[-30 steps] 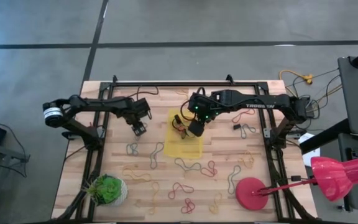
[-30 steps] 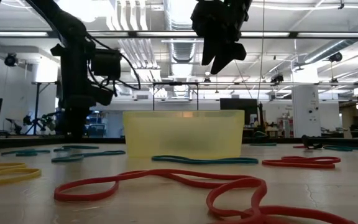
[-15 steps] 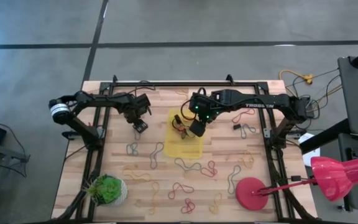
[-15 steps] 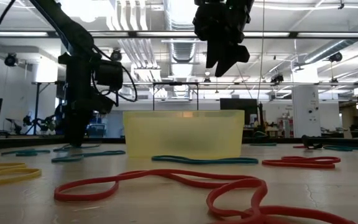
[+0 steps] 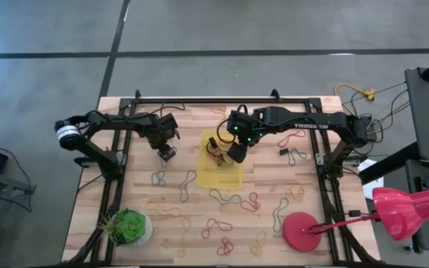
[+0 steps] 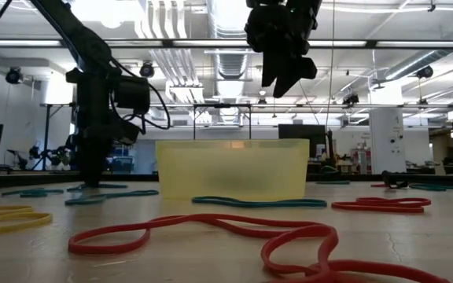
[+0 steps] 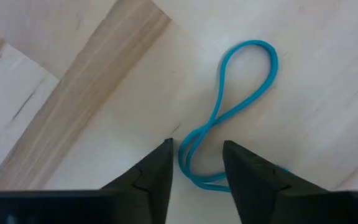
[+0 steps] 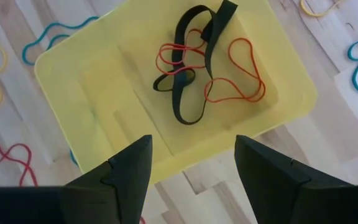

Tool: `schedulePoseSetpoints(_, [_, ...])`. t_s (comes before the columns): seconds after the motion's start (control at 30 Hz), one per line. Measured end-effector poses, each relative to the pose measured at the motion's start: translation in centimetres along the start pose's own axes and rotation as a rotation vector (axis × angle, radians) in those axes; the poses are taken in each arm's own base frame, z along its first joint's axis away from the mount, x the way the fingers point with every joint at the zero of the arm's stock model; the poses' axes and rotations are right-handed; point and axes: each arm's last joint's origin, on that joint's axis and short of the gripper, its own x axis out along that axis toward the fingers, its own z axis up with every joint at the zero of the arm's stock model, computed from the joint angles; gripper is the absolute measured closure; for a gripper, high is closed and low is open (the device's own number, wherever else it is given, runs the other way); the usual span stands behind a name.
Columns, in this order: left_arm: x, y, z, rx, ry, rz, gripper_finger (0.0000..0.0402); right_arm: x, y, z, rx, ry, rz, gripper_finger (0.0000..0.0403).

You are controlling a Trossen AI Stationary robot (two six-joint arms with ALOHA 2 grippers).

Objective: Pick and place rubber bands into bin
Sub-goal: Put the blue rubber band into the yellow bin

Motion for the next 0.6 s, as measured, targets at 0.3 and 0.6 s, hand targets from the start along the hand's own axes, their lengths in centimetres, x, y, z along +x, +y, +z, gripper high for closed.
schedulePoseSetpoints(0.3, [0.0, -0.3, 0.2, 0.012, -0.018, -0.009, 0.0389, 0.0, -0.2, 0.1, -0.024, -0.001, -0.004, 0.0188])
schedulePoseSetpoints(0.6, [-1.2, -3.3, 0.9, 0.039, -0.087, -0.111, 0.0401, 0.0, -0.5, -0.1, -0.056, 0.029, -0.020, 0.0188])
